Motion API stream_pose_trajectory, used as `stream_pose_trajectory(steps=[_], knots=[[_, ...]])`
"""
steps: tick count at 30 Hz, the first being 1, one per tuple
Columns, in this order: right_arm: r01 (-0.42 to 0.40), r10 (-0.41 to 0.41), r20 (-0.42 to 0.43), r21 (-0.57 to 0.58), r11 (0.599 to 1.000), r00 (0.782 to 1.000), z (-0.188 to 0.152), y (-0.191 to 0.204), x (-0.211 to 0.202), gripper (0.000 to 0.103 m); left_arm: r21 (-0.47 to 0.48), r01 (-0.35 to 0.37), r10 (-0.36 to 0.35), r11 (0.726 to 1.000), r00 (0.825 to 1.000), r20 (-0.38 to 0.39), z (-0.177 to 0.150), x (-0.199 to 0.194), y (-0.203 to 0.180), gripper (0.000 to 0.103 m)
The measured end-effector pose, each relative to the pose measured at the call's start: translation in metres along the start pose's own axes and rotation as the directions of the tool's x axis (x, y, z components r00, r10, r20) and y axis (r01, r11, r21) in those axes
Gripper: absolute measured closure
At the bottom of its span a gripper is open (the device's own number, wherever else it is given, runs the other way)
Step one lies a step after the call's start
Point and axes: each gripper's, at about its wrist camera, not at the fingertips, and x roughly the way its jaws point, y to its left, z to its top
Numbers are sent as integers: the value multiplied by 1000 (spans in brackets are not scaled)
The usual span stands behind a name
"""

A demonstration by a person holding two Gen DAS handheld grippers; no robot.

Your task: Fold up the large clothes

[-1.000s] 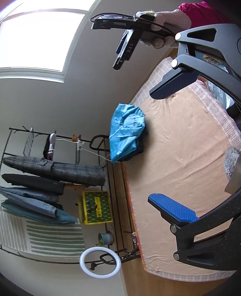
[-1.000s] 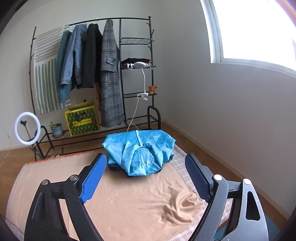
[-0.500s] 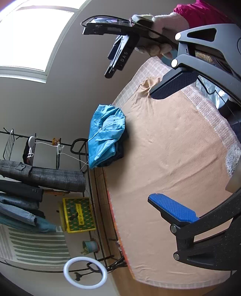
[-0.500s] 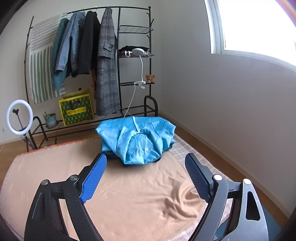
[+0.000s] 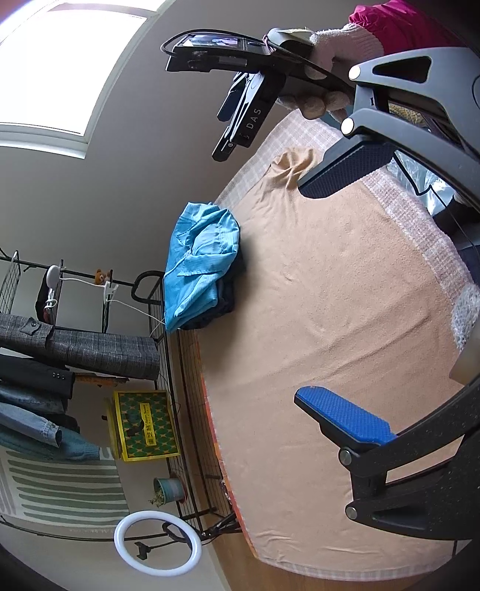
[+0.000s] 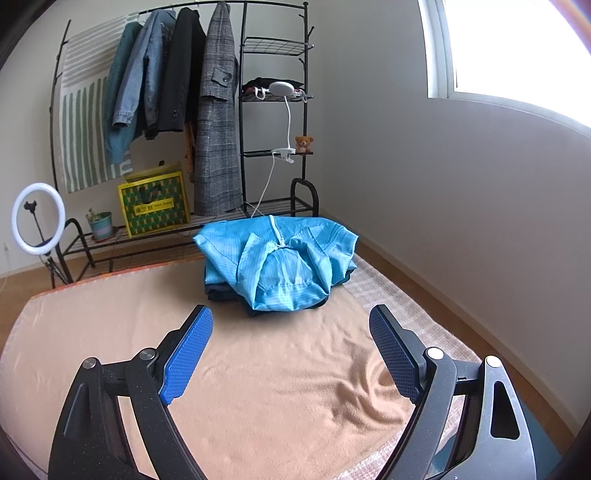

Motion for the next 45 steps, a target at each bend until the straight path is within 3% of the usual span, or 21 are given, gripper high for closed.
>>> stream_pose_trajectory(steps=[26,35,45], knots=[[-10,10,-6,-1,1000,1000,3,0,8,16,25,-36,36,999,999,36,5,-8,2,0],[-19,18,-12,-6,1000,1000,4,4,8,16,24,-122,121,992,992,43,3,-6,5,0],[-19,19,-9,-2,1000,1000,3,4,7,16,37,-172,170,984,984,58,2,-9,3,0]])
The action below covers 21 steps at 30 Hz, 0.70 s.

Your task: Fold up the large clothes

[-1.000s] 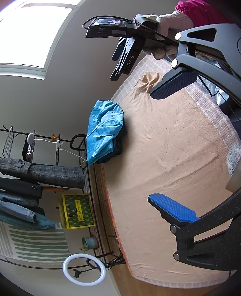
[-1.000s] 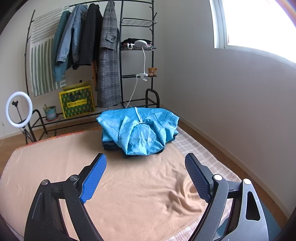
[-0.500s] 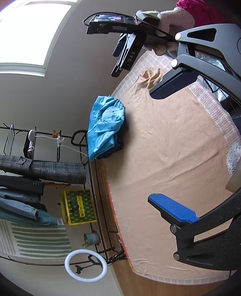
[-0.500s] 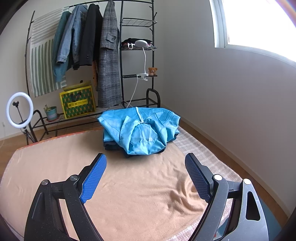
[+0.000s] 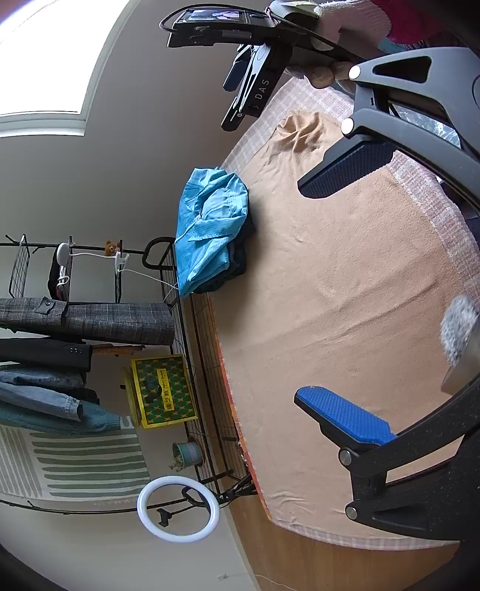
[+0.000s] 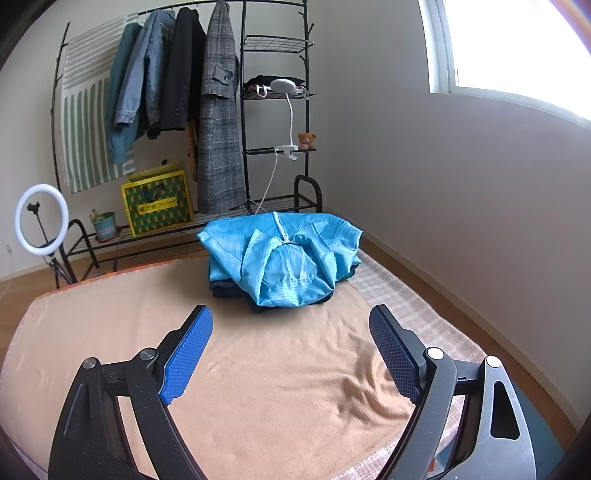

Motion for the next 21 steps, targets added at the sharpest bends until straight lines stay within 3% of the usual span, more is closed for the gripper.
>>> stream_pose_trajectory(steps=[6,21], knots=[[4,-4,2,-4,1000,1000,-1,1,-2,16,9,-55,55,998,998,23,-2,-4,-4,0],[5,-5,-1,1,1000,1000,-3,1,-5,16,19,-35,35,999,999,9,-3,-2,-9,0]])
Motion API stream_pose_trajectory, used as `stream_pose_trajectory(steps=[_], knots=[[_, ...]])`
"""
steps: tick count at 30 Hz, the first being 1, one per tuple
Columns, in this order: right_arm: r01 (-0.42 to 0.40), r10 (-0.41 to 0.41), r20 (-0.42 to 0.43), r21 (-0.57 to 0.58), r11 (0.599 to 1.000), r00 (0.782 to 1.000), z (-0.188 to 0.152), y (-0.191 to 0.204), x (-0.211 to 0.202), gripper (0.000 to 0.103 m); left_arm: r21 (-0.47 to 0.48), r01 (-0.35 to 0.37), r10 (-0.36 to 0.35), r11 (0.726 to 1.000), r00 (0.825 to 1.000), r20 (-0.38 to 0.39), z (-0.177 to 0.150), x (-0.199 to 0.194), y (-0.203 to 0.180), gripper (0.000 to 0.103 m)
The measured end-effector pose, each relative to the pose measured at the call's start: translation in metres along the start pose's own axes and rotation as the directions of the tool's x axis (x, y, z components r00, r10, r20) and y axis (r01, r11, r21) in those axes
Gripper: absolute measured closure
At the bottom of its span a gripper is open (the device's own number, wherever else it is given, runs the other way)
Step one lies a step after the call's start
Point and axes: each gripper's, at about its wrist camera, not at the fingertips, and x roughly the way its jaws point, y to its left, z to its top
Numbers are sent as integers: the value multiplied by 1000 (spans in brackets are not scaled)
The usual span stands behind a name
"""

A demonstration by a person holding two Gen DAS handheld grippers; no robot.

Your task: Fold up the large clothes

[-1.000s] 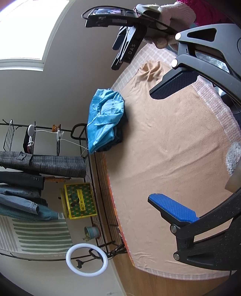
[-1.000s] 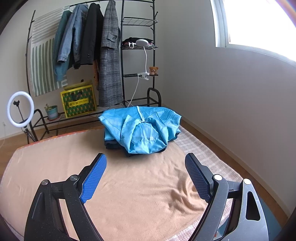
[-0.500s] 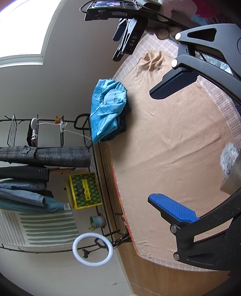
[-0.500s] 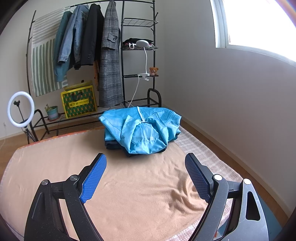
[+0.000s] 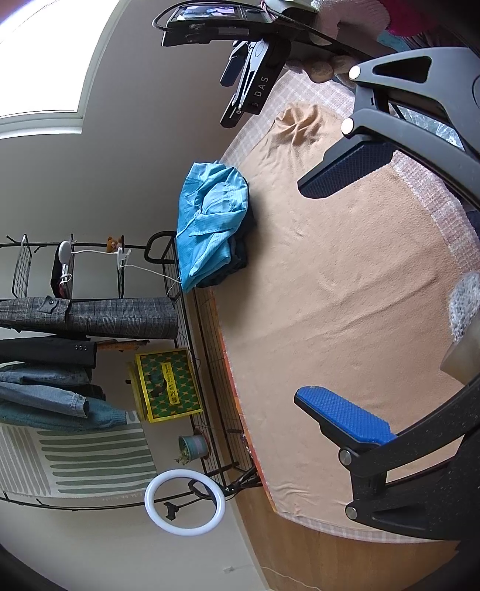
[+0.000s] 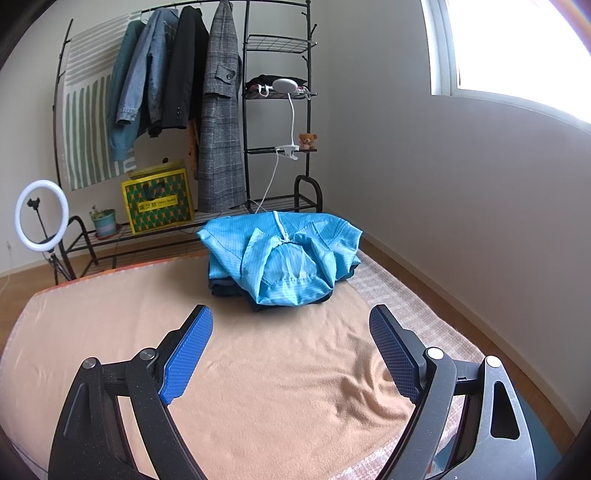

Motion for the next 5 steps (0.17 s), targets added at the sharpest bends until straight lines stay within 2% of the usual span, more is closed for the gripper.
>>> stream_pose_trajectory(steps=[5], knots=[[-1,1,-5,-2,1000,1000,-3,0,0,16,-3,4,-4,1000,1000,1,0,1,0,0]])
